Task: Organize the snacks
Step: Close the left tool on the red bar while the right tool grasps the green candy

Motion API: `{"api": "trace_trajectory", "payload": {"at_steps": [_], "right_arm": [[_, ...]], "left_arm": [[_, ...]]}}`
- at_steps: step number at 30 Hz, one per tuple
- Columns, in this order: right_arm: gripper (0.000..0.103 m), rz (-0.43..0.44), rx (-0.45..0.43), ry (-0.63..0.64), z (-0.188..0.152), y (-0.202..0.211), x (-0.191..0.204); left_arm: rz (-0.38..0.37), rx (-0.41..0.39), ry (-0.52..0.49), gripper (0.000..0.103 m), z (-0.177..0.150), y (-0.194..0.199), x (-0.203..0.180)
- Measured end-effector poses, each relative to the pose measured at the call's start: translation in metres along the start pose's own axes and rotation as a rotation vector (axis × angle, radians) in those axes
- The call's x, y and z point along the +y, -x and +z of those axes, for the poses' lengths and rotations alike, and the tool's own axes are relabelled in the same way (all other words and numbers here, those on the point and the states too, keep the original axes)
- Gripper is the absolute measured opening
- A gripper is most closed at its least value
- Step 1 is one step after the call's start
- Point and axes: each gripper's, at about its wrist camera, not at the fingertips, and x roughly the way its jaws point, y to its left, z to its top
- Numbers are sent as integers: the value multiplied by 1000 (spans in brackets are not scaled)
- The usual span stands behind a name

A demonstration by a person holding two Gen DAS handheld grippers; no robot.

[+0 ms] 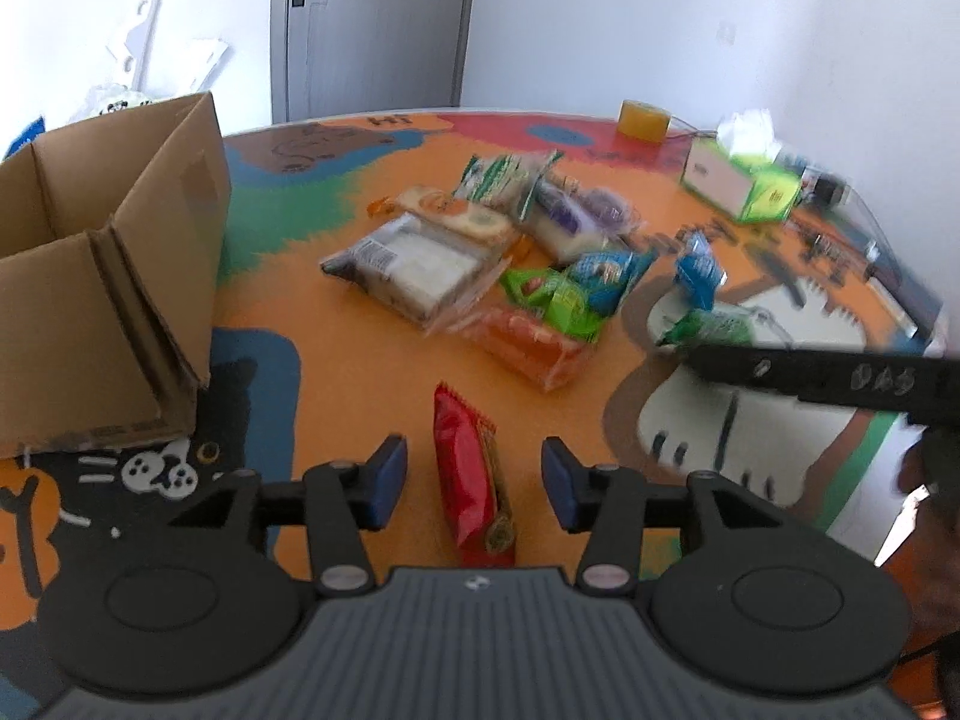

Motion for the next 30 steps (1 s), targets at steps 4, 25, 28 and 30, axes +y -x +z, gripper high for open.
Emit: {"api": "trace_trajectory", "payload": {"at_steps": [4, 25, 28, 30], "right_arm": [[68, -36, -14, -27, 1, 5, -3], [38, -18, -4, 23, 11, -8, 25], [38, -7, -34, 41, 17, 0, 32], [38, 3, -47, 50, 20, 3, 37]], "left_arm": [[5, -18, 5, 19, -4, 2, 0], [-8, -130, 68, 15, 14, 30, 24], [19, -173, 56, 15, 19, 38, 24], [10, -185, 57, 15, 23, 43, 25]]}}
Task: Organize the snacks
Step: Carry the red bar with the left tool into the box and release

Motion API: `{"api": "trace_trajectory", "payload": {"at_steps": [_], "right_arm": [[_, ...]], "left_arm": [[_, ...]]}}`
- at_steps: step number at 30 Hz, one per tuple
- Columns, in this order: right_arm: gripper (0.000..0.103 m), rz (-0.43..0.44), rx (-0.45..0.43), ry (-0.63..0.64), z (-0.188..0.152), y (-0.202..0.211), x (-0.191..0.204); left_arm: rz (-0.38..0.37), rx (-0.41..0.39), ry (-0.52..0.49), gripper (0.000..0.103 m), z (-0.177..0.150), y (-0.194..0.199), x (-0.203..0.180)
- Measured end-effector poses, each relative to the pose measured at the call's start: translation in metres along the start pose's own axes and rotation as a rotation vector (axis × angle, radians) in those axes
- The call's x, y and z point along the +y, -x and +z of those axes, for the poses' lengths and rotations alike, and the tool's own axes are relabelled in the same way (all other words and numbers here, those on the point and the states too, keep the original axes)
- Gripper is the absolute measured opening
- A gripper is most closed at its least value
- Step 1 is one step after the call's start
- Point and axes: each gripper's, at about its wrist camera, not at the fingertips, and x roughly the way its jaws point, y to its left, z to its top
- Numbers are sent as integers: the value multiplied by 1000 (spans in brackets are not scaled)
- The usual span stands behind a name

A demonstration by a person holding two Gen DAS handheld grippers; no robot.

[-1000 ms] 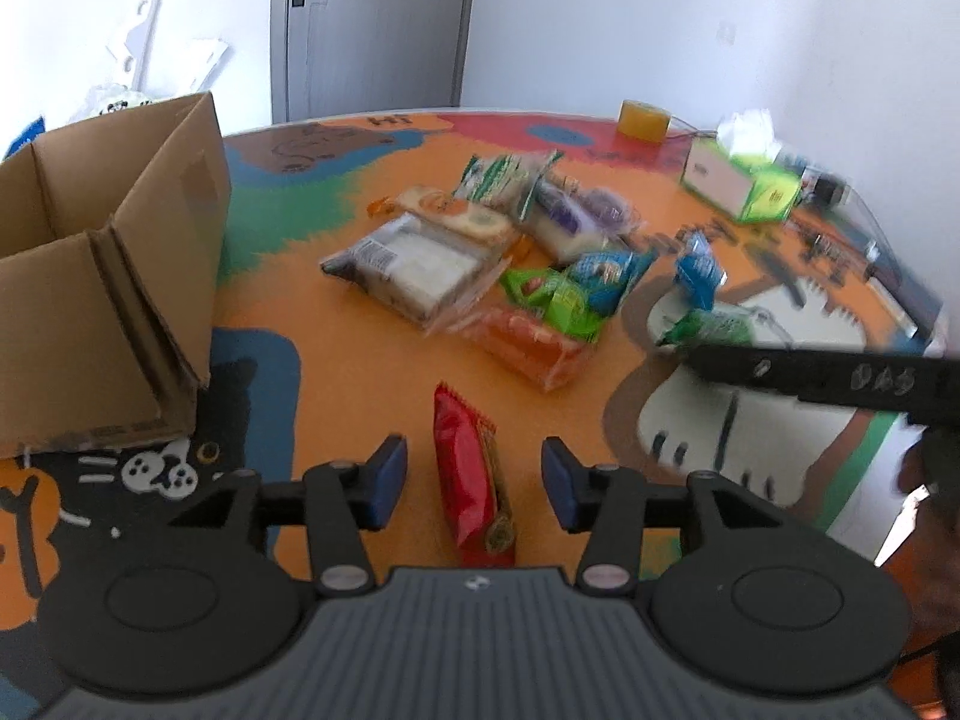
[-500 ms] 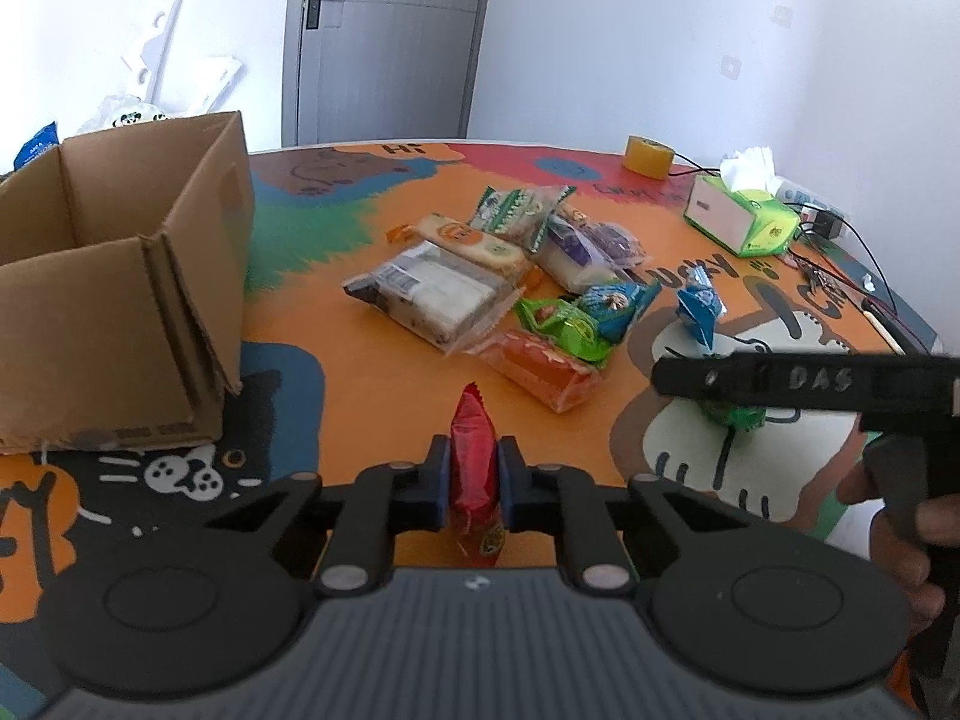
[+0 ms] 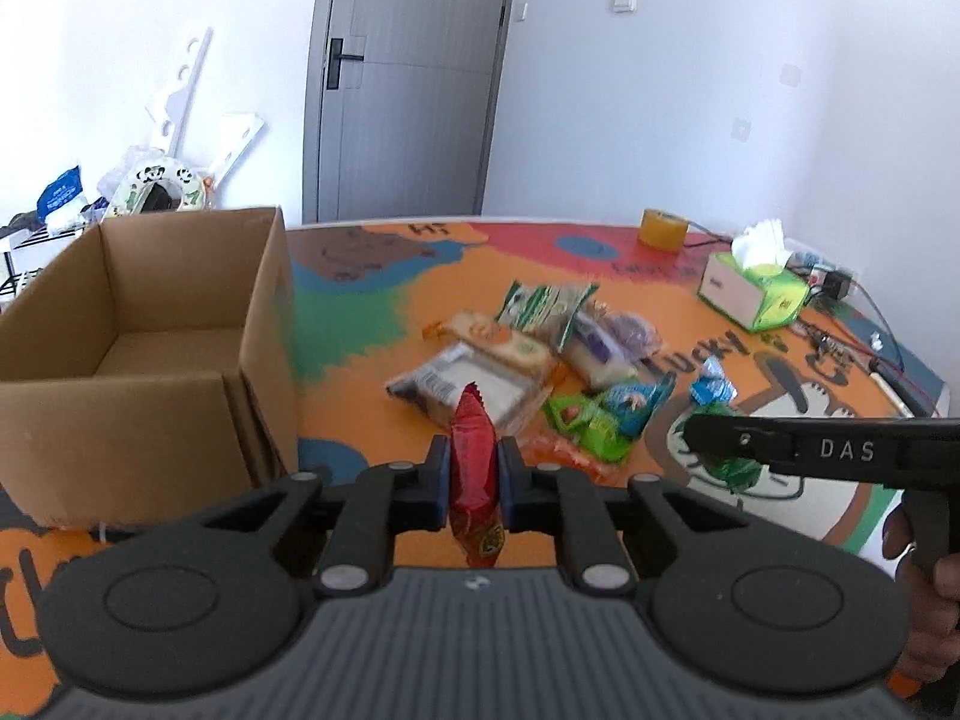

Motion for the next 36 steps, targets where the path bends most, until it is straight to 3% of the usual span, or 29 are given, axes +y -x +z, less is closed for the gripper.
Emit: {"api": "trace_trajectory", "payload": {"at_steps": [14, 22, 36], "right_arm": [[38, 146, -50, 49, 30, 8, 46], [38, 186, -74, 99, 50, 0, 81], [38, 230, -78, 122, 66, -25, 114]], "left_arm": [[3, -92, 34, 15, 31, 25, 17], [47, -154, 58, 15, 49, 39, 38], [112, -184, 137, 15, 65, 35, 87]]}}
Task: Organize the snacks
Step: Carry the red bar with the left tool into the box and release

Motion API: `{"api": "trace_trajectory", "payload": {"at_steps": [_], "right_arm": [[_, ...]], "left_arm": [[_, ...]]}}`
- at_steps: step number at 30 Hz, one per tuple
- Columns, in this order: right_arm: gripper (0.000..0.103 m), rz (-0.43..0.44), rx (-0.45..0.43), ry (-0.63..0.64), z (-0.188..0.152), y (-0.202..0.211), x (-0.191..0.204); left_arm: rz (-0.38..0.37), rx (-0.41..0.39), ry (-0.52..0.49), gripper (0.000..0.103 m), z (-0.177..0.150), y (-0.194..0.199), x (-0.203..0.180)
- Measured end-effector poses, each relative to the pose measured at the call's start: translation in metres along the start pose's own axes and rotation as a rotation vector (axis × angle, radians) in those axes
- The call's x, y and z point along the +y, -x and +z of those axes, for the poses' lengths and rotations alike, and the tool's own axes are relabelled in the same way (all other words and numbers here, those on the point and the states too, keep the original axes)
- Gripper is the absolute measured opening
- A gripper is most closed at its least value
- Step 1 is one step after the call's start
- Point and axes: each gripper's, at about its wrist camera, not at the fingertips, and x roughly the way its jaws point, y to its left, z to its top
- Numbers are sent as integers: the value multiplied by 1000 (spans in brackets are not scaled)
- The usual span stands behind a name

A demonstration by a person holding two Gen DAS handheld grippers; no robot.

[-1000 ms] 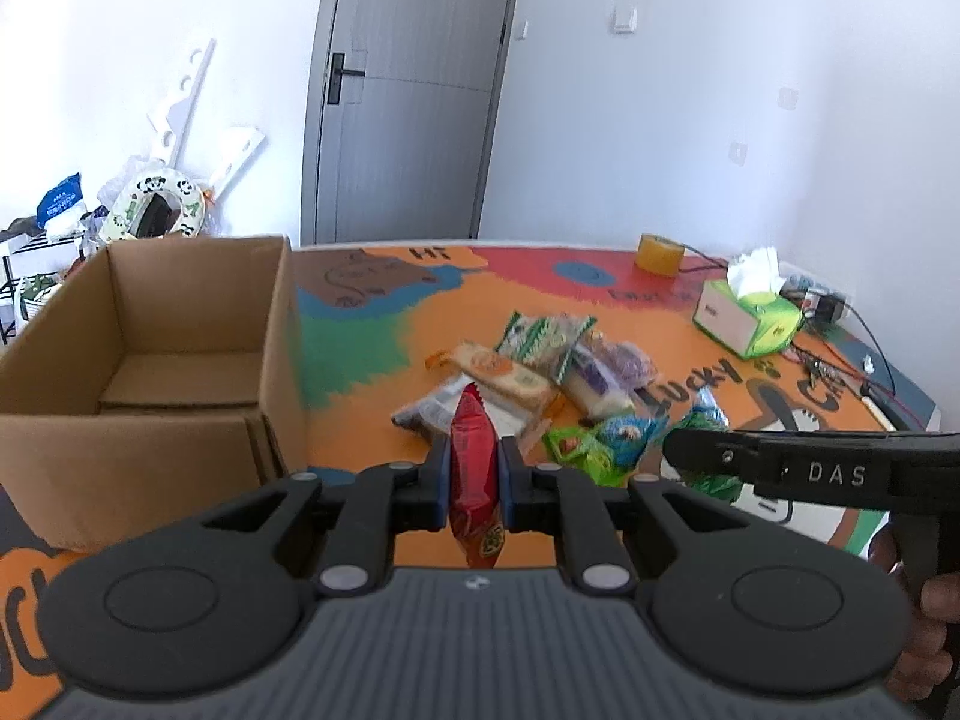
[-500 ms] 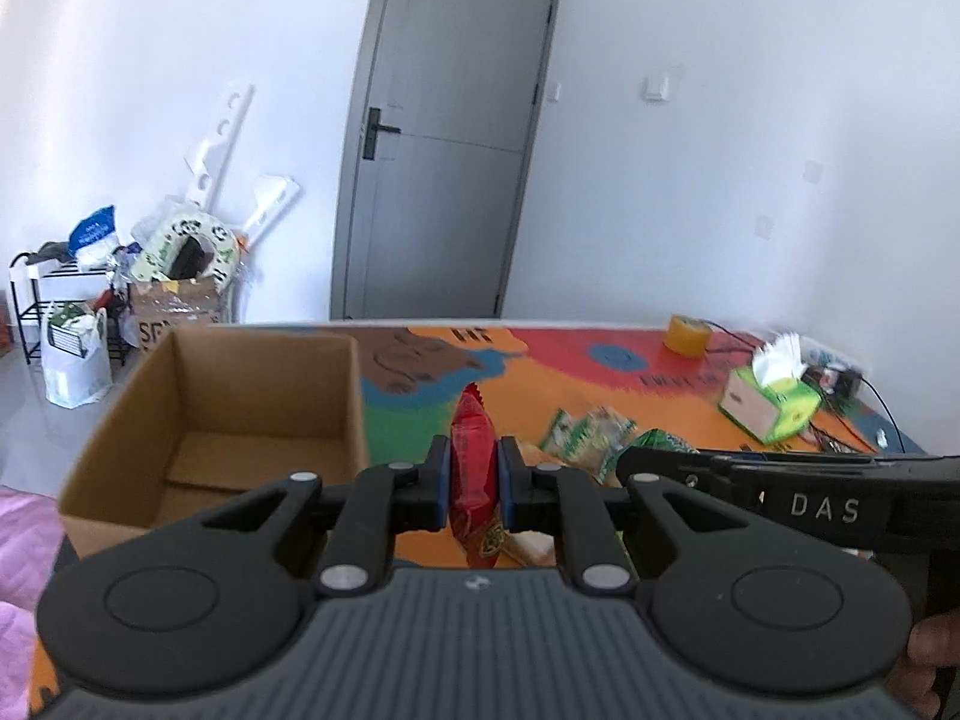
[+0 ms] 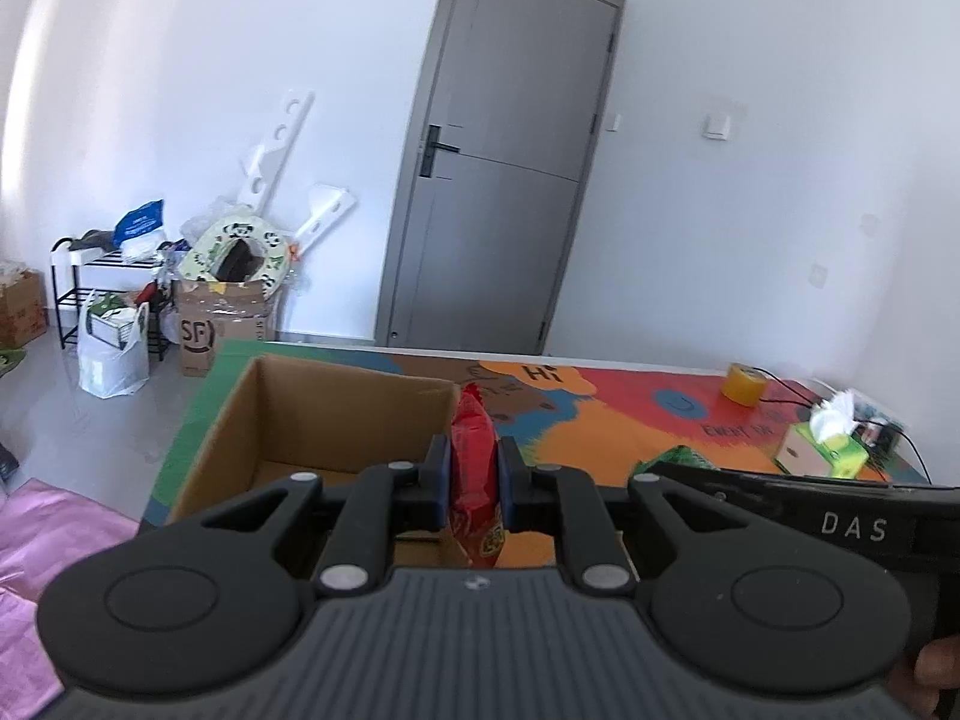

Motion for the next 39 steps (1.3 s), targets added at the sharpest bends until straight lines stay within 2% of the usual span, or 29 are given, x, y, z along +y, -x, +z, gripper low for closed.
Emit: {"api": "trace_trajectory", "payload": {"at_steps": [16, 27, 30, 33, 39], "right_arm": [[38, 55, 37, 4, 4, -47, 36], [38, 113, 42, 14, 9, -61, 55], [42, 135, 45, 14, 11, -64, 56], [58, 122, 34, -31, 10, -60, 45], [60, 87, 20, -71, 4, -44, 26]], "left_arm": [[100, 61, 95, 15, -4, -21, 62], [144, 38, 115, 19, 2, -4, 69], [160, 44, 121, 19, 2, 1, 70], [167, 44, 129, 27, 3, 4, 70], [177, 28, 118, 53, 2, 7, 60]]}}
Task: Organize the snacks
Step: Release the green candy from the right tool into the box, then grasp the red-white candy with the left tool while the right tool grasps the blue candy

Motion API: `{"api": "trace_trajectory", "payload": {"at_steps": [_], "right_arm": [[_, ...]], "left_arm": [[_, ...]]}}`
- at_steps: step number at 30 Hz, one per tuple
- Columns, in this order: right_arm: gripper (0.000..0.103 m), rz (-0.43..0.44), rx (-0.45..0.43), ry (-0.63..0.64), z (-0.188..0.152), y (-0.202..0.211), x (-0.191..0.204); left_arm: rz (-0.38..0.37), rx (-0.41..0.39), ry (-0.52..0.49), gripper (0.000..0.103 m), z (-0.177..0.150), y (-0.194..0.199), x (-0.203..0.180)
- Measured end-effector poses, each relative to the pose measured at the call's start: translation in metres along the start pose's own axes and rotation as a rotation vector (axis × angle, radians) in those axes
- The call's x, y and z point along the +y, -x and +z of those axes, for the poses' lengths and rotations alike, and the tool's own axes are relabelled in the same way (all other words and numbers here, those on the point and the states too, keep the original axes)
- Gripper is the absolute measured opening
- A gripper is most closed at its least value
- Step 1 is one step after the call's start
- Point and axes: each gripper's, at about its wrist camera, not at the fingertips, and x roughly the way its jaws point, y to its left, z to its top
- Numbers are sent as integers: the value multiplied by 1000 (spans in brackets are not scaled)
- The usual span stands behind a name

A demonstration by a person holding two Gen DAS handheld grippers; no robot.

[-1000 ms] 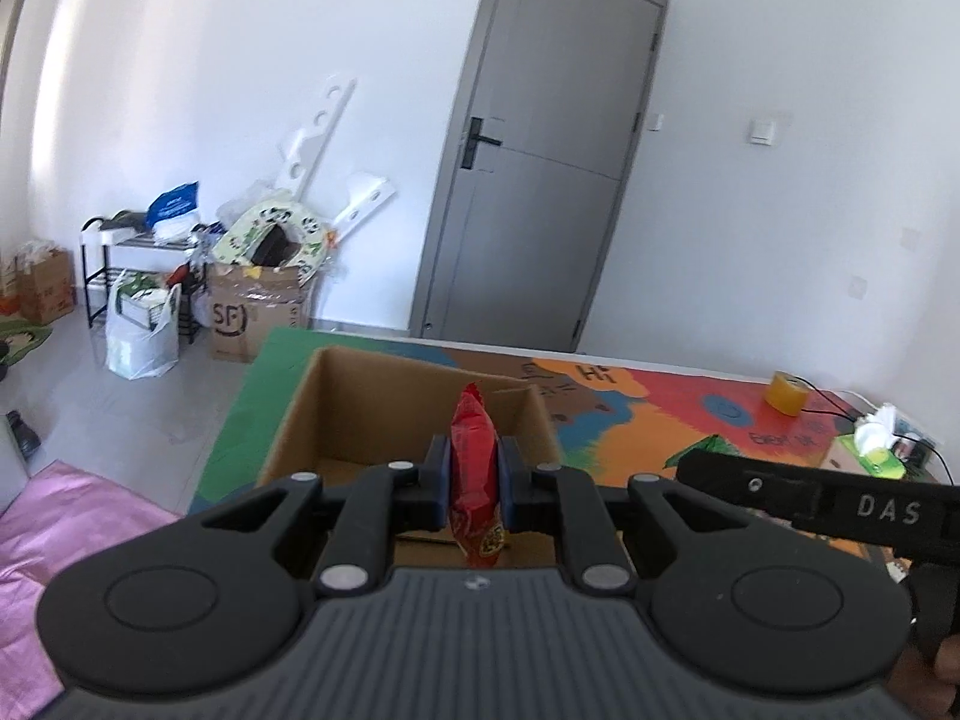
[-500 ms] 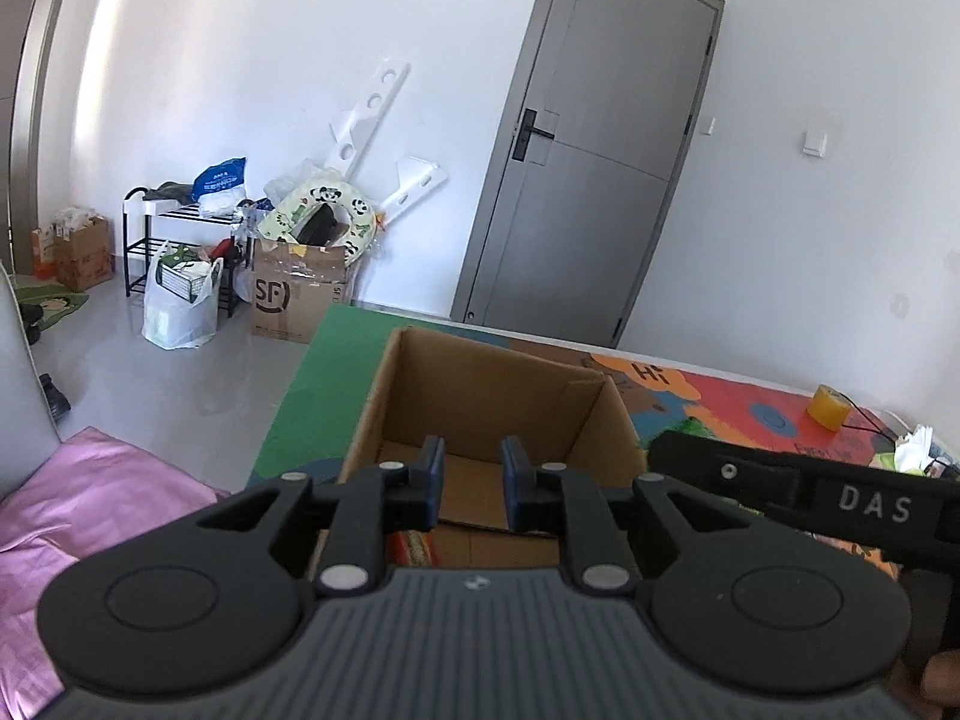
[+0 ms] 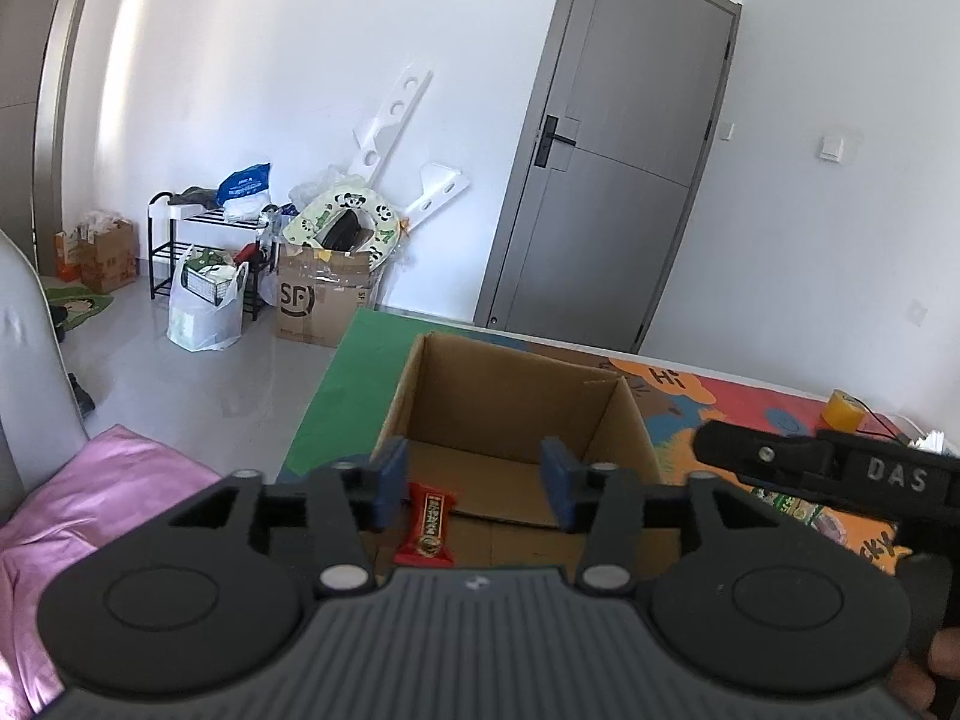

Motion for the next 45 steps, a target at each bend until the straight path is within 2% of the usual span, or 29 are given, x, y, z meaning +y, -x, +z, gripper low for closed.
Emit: {"api": "trace_trajectory", "payload": {"at_steps": [5, 11, 15, 20, 23, 34, 45], "right_arm": [[67, -38, -20, -23, -6, 18, -14], [75, -92, -40, -50, -13, 45, -40], [84, -143, -56, -66, -15, 63, -56], [103, -162, -83, -62, -18, 84, -71], [103, -204, -100, -54, -21, 95, -82], [103, -315, -126, -86, -35, 131, -125], [99, -396, -114, -142, -54, 153, -162]], "left_arm": [[-11, 0, -13, 70, -2, 3, -11], [-40, 1, -22, 82, -6, 6, -28], [-58, -4, -35, 83, -10, 8, -44], [-88, -4, -68, 87, -16, 10, -65], [-117, 0, -97, 91, -21, 11, -78], [-216, 49, -145, 91, -44, -1, -115], [-244, 106, -155, 91, -69, -10, -147]]}}
